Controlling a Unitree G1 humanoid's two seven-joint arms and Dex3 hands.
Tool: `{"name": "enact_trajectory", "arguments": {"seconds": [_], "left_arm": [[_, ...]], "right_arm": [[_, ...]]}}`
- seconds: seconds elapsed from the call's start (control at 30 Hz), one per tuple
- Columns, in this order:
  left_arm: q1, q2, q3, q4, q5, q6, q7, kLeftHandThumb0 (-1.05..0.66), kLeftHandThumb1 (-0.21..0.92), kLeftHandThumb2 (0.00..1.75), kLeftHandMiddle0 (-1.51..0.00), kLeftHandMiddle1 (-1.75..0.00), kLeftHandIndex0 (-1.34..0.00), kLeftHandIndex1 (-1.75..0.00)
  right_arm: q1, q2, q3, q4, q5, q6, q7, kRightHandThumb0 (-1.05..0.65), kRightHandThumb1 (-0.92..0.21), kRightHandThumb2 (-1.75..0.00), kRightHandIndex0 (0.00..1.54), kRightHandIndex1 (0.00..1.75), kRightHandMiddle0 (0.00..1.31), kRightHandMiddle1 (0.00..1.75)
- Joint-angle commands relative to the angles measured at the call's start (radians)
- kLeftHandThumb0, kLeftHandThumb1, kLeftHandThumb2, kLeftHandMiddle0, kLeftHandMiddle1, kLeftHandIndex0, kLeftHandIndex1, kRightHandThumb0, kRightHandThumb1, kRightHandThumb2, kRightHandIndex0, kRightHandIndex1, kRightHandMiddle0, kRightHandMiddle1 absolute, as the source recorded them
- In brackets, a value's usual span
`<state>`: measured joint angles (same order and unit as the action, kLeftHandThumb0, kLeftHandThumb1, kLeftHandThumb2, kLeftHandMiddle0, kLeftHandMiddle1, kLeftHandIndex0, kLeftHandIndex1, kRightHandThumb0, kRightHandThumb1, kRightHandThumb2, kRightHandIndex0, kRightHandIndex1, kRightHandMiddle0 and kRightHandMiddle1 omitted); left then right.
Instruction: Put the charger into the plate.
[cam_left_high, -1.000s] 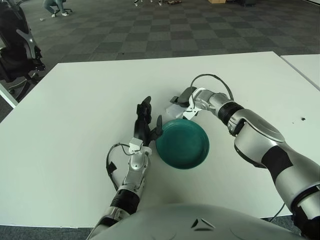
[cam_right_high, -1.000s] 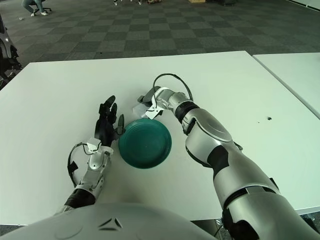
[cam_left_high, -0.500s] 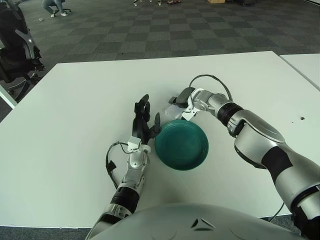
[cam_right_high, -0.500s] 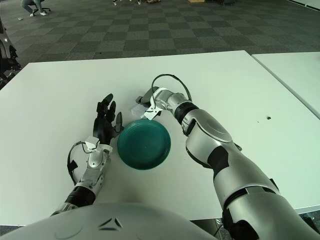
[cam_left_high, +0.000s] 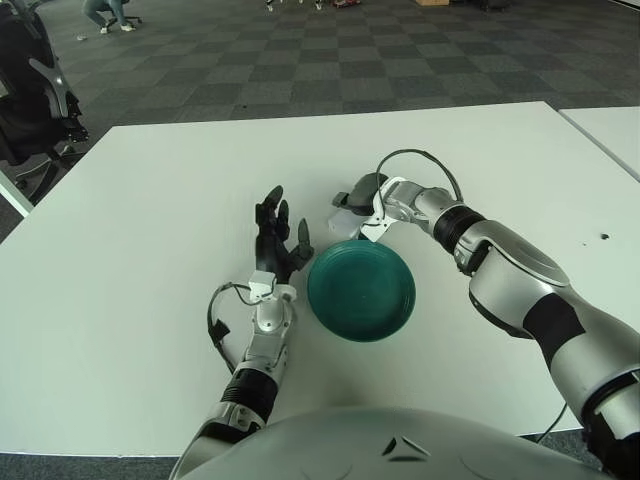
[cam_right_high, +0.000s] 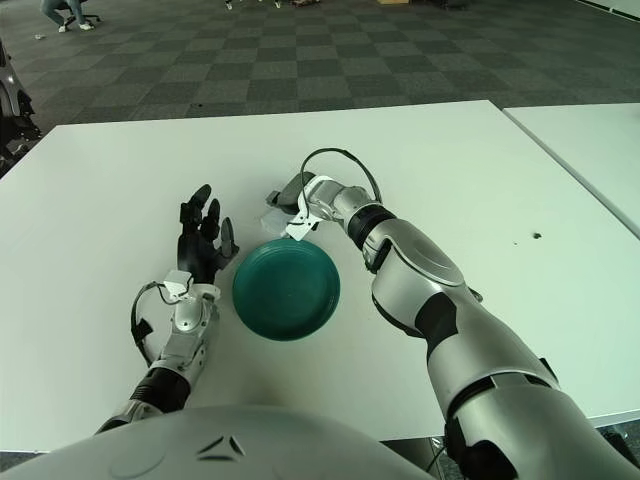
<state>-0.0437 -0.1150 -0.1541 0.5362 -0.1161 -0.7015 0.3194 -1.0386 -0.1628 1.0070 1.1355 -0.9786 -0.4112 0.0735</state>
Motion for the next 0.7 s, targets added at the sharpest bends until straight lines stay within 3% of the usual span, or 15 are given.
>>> {"name": "enact_trajectory", "arguments": {"seconds": [0.0, 0.23, 0.67], "left_arm": [[0.12, -0.297, 0.075, 0.238, -0.088, -0.056, 0.074, -0.8, 0.92, 0.84, -0.42, -0.03, -0.04, -0.93], [0.11, -0.3, 0.076, 0.253, -0.097, -0.056, 0.09, -0.81, 0.92, 0.83, -0.42, -0.02, -0.03, -0.94], [0.111, -0.307, 0.075, 0.258, -0.113, -0.079, 0.088, -0.81, 0.92, 0.82, -0.42, -0.02, -0.03, -0.97]], "right_arm": [[-0.032, -0.004, -0.002, 0.0, -0.03, -0.03, -0.069, -0.84, -0.92, -0.52, 0.36, 0.02, 0.0, 0.66], [-0.047, 0.002, 0.017, 0.017, -0.056, -0.048, -0.095, -0.86, -0.92, -0.47, 0.39, 0.03, 0.0, 0.76], [0.007, 0.006, 0.039, 0.022, -0.089, -0.053, -0.127, -0.88, -0.92, -0.56, 0.36, 0.01, 0.0, 0.58]]}}
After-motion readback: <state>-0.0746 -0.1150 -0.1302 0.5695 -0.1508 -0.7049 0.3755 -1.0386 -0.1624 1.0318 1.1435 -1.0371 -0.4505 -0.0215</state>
